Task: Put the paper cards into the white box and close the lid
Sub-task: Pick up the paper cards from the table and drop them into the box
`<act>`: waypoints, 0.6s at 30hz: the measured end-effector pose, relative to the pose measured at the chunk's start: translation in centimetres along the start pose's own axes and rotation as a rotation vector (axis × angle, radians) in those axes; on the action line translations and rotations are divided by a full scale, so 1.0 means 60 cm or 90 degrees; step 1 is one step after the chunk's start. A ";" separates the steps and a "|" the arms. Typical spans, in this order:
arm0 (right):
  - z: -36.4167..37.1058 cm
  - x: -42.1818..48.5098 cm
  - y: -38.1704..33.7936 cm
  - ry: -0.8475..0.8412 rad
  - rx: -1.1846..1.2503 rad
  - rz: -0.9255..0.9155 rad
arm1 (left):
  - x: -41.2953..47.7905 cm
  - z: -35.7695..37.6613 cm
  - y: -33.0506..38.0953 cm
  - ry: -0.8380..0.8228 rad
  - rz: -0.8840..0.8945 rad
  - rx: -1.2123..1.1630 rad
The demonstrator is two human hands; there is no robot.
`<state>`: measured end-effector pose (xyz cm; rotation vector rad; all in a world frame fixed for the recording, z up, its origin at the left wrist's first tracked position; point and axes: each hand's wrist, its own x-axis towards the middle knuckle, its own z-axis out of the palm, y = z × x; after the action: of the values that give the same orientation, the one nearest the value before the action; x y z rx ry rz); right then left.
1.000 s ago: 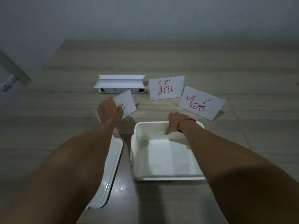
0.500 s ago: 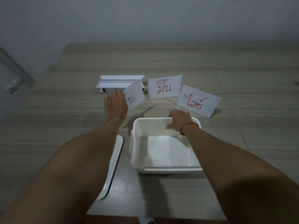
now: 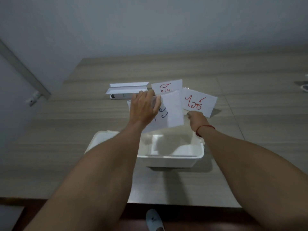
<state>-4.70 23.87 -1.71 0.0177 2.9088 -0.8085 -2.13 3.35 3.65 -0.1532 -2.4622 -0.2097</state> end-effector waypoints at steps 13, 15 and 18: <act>-0.012 -0.014 0.003 0.018 -0.040 0.004 | -0.098 0.019 0.057 -0.154 0.012 -0.048; -0.010 -0.012 0.004 0.019 -0.044 0.001 | -0.128 0.026 0.058 -0.249 -0.009 -0.061; -0.005 -0.013 0.002 0.031 -0.055 0.011 | -0.157 0.032 0.063 -0.371 -0.104 -0.129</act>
<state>-3.93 24.13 -1.42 0.0557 2.9818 -0.6878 4.70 6.87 -3.29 -0.1093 -3.0314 -0.5534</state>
